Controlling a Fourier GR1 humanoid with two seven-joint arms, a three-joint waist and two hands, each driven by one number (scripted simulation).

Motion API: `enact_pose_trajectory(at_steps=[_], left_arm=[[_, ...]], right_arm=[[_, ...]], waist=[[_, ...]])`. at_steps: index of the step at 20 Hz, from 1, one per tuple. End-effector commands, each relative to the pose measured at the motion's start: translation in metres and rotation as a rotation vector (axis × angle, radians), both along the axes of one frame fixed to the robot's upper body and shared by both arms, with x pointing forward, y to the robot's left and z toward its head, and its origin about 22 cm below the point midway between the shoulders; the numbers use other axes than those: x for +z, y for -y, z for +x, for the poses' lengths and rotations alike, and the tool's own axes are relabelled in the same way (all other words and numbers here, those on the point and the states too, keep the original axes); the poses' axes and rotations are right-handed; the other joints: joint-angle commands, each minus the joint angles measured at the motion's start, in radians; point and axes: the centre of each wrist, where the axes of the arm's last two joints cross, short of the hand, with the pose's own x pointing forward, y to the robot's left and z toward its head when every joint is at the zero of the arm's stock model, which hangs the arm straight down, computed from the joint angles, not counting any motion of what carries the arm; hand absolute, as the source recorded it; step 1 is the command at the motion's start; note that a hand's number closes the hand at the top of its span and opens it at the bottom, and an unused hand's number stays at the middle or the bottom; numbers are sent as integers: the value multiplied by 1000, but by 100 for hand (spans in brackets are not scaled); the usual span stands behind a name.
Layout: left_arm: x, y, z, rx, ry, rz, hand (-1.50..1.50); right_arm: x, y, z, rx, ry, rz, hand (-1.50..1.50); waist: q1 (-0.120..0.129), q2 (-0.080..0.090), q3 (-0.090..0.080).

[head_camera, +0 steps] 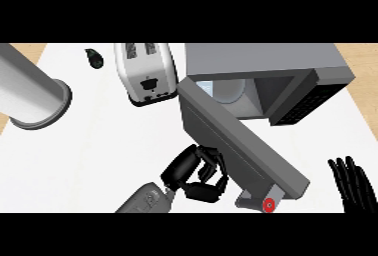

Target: Pick up the milk, place it into the microwave and close the microwave

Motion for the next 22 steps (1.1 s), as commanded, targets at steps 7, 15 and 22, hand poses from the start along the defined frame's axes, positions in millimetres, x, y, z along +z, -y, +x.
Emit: enact_pose_trajectory(at_steps=[7, 15, 22], left_arm=[[-13, 32, -2, 1, -71, 31, 150], [14, 49, 2, 79, -27, -151, 150], [38, 53, 26, 309, 3, -222, 150]], right_arm=[[58, -5, 3, 119, 63, -1, -150], [80, -10, 1, 222, 54, -10, -150], [105, 3, 9, 222, 86, -83, -150]], waist=[[-47, 12, -1], [-102, 22, -3], [-129, 29, -3]])
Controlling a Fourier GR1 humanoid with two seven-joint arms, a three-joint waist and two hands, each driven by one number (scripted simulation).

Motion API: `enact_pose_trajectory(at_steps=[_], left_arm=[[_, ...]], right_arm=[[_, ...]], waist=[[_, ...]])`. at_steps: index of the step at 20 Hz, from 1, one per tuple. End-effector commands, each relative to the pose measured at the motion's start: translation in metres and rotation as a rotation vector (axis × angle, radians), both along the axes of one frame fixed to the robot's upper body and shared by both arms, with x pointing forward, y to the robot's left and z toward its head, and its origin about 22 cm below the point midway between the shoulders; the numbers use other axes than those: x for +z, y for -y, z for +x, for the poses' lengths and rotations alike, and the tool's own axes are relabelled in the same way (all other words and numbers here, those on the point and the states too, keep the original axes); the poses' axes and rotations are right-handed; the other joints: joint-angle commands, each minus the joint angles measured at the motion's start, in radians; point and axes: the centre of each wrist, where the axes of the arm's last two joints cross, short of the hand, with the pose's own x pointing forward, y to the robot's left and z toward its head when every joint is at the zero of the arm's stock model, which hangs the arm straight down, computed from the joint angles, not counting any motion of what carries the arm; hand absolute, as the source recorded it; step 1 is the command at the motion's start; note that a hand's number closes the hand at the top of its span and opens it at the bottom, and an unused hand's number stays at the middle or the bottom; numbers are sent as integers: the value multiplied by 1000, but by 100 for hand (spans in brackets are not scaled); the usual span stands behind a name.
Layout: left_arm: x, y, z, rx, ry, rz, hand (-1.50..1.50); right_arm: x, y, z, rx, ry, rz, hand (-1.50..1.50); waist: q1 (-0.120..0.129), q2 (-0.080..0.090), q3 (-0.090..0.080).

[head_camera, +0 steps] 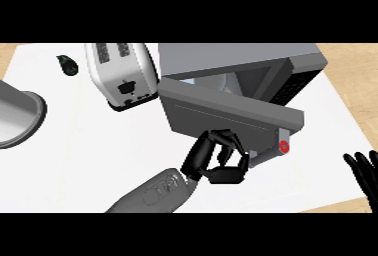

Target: Pick up the milk, place it into the microwave and close the microwave

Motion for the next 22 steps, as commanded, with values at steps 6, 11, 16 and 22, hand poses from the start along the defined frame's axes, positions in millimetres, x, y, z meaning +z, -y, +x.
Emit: enact_pose_trajectory(at_steps=[6, 11, 16, 22], left_arm=[[34, 12, 30, 179, -10, -45, -150], [38, 10, 43, 263, -49, -23, -150], [56, 12, 55, 330, -52, -117, -150], [55, 12, 56, 365, -66, -140, -150]], right_arm=[[25, 12, 12, 17, 54, -27, -150], [79, 35, 19, -119, 250, -334, 150], [95, 41, 27, -171, 299, -404, 150], [105, 44, 36, -182, 329, -437, 150]], waist=[[-59, 15, 3], [-89, 15, 1], [-82, 33, 0], [-80, 45, 2]])
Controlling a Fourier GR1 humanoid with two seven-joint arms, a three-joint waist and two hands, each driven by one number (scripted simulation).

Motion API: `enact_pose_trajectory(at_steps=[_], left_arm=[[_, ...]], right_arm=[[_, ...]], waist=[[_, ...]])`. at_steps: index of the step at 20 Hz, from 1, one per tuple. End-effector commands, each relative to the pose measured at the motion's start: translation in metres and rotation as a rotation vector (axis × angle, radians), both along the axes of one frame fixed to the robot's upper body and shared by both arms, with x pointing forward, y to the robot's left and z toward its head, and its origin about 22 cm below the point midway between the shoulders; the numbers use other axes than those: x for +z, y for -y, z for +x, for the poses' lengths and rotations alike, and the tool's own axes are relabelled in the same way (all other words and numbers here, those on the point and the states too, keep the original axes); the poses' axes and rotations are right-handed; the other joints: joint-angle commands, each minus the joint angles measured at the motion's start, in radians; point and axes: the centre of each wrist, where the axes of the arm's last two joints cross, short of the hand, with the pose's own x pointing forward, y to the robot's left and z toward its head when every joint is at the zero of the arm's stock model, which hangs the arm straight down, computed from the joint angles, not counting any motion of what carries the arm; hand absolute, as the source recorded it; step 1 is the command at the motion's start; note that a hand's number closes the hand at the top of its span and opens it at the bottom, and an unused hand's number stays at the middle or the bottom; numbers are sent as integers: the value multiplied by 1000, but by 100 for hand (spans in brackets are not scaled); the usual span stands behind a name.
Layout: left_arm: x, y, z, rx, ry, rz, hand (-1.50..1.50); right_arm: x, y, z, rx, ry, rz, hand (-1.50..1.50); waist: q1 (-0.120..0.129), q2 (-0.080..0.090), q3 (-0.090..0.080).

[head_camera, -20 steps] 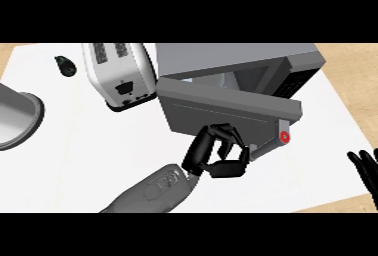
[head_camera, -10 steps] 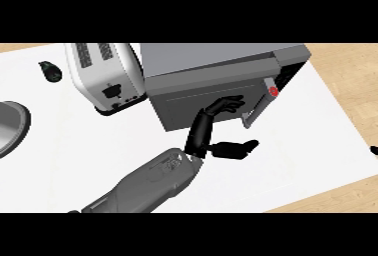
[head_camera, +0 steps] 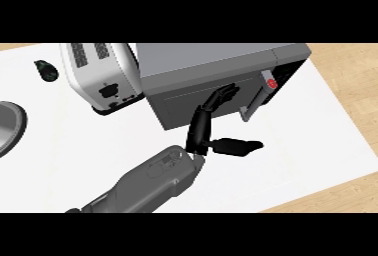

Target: Pick up the milk, place it into the microwave and close the microwave

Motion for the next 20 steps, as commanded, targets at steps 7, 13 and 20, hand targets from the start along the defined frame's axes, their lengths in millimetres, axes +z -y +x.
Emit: enact_pose_trajectory(at_steps=[7, 13, 20], left_arm=[[14, -2, 24, 88, 14, -29, -150], [17, -1, 26, 88, 10, -56, -150], [12, 0, 24, 77, 32, -54, -150]], right_arm=[[16, 4, 14, -23, 45, -46, 150], [22, 4, 23, -19, 59, -52, 150], [-31, -14, 39, 150, -109, 306, -150]], waist=[[1, 18, 2], [-11, 25, 3], [7, 37, 9]])
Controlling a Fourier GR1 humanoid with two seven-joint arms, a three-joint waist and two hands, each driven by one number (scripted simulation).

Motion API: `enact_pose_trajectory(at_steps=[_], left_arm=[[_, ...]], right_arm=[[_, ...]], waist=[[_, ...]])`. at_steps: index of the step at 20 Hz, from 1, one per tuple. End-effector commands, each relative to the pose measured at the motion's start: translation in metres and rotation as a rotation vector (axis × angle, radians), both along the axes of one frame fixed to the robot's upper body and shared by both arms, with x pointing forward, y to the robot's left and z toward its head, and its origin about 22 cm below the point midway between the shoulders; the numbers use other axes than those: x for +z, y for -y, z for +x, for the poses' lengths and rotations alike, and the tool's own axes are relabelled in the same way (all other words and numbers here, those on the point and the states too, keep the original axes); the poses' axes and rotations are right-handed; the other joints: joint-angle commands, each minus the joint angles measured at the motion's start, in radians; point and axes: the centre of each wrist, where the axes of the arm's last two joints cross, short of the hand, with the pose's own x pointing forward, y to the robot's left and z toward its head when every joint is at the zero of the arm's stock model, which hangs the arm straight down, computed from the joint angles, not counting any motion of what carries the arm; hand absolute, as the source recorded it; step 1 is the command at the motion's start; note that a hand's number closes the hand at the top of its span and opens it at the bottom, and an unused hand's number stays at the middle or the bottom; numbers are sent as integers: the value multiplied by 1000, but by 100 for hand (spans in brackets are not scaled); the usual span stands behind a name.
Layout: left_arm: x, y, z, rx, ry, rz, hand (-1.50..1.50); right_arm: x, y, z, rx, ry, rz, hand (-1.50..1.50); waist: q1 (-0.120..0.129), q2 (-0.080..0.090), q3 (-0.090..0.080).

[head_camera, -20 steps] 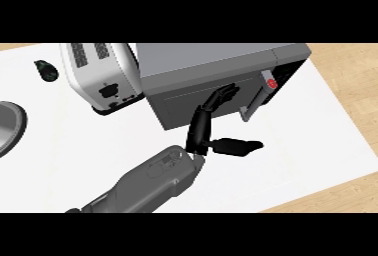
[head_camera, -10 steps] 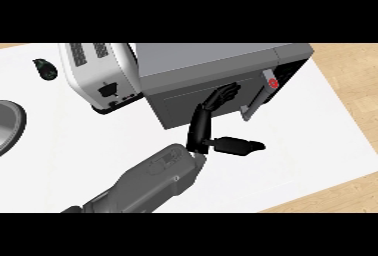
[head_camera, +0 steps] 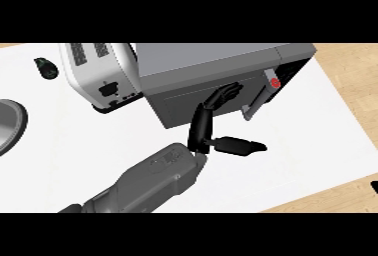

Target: Pick up the milk, place it into the microwave and close the microwave

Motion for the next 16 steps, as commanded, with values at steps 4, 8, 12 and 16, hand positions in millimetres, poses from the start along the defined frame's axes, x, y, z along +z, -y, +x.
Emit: enact_pose_trajectory(at_steps=[4, 8, 12, 16], left_arm=[[8, -6, 24, 94, -9, 1, -150], [9, -6, 24, 94, -2, -6, -150], [6, -7, 24, 99, 4, -9, -150], [7, -8, 26, 106, 1, -23, -150]], right_arm=[[-18, -3, 14, 101, -98, 162, -150], [-20, 4, 20, 114, -123, 194, -150], [-12, 12, 27, 122, -120, 204, -150], [-13, 21, 31, 137, -155, 210, -150]], waist=[[-7, 9, -3], [-17, 12, -1], [-22, 11, -3], [-28, 10, -2]])
